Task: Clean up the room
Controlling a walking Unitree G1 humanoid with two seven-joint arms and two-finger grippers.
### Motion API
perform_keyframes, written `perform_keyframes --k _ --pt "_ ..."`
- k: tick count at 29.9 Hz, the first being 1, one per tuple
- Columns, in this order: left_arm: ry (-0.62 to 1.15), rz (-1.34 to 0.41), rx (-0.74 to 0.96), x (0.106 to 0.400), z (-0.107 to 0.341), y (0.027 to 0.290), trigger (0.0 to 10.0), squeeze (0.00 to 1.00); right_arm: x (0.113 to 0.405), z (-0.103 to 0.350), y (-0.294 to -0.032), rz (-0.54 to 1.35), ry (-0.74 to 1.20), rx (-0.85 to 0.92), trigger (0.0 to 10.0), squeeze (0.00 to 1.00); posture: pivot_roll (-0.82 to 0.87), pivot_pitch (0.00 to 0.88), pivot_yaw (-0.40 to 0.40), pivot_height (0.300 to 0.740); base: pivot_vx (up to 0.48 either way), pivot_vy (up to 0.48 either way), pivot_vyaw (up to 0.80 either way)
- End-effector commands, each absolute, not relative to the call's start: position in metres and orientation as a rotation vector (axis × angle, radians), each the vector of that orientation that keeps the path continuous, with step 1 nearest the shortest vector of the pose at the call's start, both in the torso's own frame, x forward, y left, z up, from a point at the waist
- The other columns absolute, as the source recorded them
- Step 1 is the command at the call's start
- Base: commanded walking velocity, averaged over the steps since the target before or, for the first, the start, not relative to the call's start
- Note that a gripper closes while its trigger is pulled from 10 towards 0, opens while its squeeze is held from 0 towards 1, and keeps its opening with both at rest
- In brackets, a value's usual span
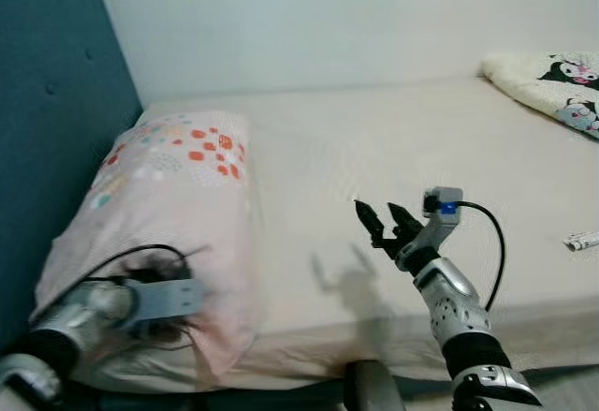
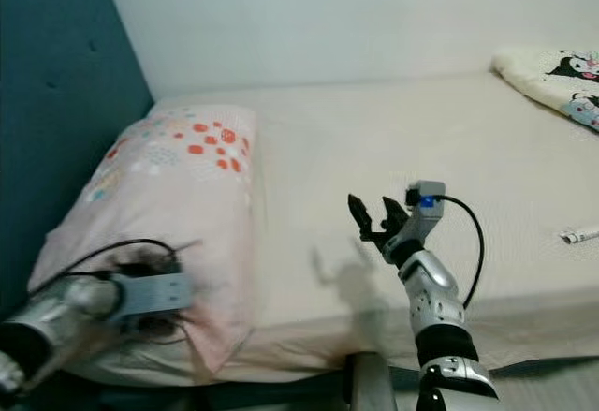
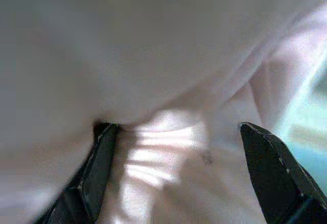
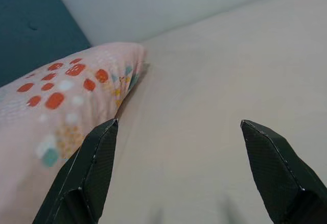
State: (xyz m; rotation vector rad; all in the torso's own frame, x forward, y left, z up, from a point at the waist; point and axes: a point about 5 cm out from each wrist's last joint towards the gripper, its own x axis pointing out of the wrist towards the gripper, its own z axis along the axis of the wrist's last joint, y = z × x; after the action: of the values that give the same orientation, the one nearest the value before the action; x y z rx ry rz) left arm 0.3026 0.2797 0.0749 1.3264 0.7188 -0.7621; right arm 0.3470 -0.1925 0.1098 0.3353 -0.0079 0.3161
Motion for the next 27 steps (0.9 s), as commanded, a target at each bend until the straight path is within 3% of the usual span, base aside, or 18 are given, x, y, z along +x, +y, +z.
perform_keyframes --k 1,8,10,13,15,17,19,20,21,22,23,24,27 --pt "0.761 -0.743 1.331 0.301 0.085 0.293 10.0 0.00 0.347 0.110 -0.190 0.322 -0.001 0.343 10.0 0.00 -0.05 0.000 0.001 0.487 0.000 0.000 0.00" --pt "0.817 -0.761 1.347 0.296 0.111 0.310 10.0 0.00 0.349 0.112 -0.190 0.331 -0.003 0.355 10.0 0.00 -0.04 0.000 -0.003 0.487 0.000 0.000 0.00" --pt "0.803 -0.928 1.206 0.282 0.126 0.292 10.0 0.00 0.349 0.114 -0.188 0.376 0.001 0.382 10.0 0.00 -0.04 0.000 -0.006 0.487 0.000 0.000 0.00" --pt "0.770 -1.045 1.133 0.272 0.134 0.276 10.0 0.00 0.348 0.115 -0.186 0.414 0.002 0.388 10.0 0.00 -0.04 0.000 -0.007 0.487 0.000 0.000 0.00" --pt "0.603 -1.248 1.062 0.259 0.151 0.248 10.0 0.00 0.344 0.118 -0.184 0.491 0.006 0.414 10.0 0.00 -0.04 0.000 -0.011 0.487 0.000 0.000 0.00" --pt "0.603 -1.248 1.062 0.259 0.151 0.248 10.0 0.00 0.344 0.118 -0.184 0.491 0.006 0.414 10.0 0.00 -0.04 0.000 -0.011 0.487 0.000 0.000 0.00" --pt "0.294 -1.384 0.793 0.251 0.184 0.214 10.0 0.00 0.344 0.128 -0.187 0.521 -0.037 0.500 10.0 0.00 -0.03 0.000 -0.013 0.492 0.000 0.000 0.00" --pt "0.294 -1.384 0.793 0.251 0.184 0.214 10.0 0.00 0.344 0.128 -0.187 0.521 -0.037 0.500 10.0 0.00 -0.03 0.000 -0.013 0.492 0.000 0.000 0.00" --pt "0.158 -1.433 0.647 0.248 0.200 0.203 10.0 0.00 0.346 0.132 -0.189 0.513 -0.064 0.537 10.0 0.00 -0.03 0.000 -0.013 0.497 0.000 0.000 0.00" --pt "0.158 -1.433 0.647 0.248 0.200 0.203 10.0 0.00 0.346 0.132 -0.189 0.513 -0.064 0.537 10.0 0.00 -0.03 0.000 -0.013 0.497 0.000 0.000 0.00" --pt "0.067 -1.462 0.543 0.246 0.211 0.198 10.0 0.00 0.348 0.136 -0.191 0.502 -0.084 0.559 10.0 0.00 -0.03 0.000 -0.014 0.502 0.000 0.000 0.00" --pt "-0.100 -1.430 0.324 0.252 0.226 0.190 10.0 0.00 0.350 0.139 -0.193 0.484 -0.104 0.563 10.0 0.00 -0.04 0.000 -0.011 0.512 0.000 0.000 0.00" --pt "-0.183 -1.373 0.195 0.260 0.230 0.186 10.0 0.00 0.352 0.141 -0.194 0.477 -0.112 0.557 10.0 0.00 -0.04 0.000 -0.011 0.522 0.000 0.000 0.00"
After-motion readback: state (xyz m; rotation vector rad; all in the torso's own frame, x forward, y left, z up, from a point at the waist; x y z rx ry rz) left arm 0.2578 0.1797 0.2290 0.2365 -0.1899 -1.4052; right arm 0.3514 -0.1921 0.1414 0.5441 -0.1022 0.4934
